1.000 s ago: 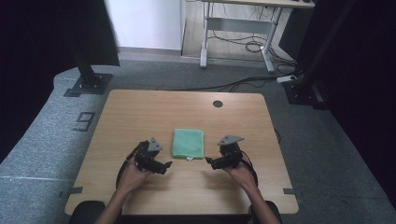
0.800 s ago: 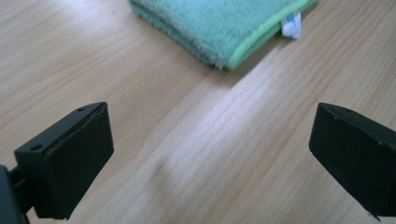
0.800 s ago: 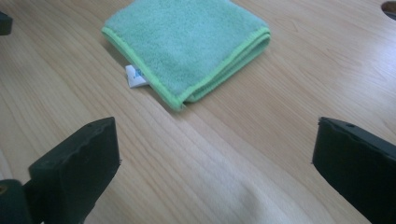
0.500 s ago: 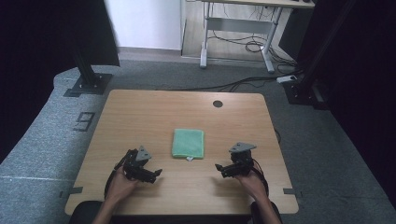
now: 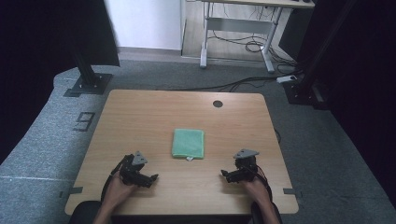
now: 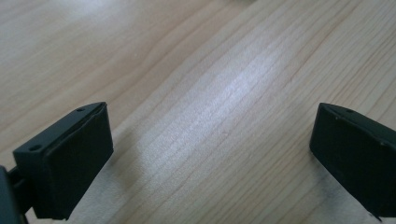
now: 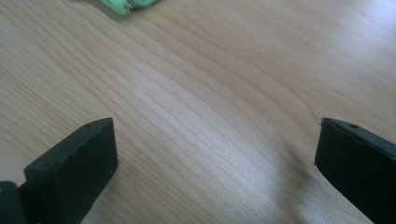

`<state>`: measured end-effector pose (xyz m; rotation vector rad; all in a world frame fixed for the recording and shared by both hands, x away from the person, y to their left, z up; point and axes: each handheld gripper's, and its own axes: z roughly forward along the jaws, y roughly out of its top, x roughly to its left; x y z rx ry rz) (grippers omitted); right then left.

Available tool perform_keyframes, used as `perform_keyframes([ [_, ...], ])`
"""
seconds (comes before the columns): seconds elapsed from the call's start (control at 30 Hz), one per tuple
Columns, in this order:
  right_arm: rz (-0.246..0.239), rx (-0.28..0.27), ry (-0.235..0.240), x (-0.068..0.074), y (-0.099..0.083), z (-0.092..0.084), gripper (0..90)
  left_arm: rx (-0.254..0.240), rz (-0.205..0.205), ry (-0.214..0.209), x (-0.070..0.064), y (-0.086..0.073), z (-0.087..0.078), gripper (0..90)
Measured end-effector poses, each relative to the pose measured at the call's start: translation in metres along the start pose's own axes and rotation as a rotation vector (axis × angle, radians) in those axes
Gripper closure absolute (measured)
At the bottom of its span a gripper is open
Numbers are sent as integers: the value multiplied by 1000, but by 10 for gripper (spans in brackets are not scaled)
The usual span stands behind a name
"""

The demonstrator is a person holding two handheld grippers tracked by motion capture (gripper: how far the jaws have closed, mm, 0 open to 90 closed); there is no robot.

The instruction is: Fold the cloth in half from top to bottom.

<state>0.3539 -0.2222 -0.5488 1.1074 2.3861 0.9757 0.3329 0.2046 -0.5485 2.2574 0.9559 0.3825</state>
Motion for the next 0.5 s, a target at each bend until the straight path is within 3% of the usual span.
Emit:
perform_keyframes([
  [0.07,-3,14,-4,-1,-4,3,0,6,-19,-13,2,0,1,0],
  [0.13,24,-10,8,-3,-7,4,0,7,-20,-12,3,0,1,0],
  [0.5,28,-14,4,-3,-8,4,0,7,-21,-10,3,1,1,0],
])
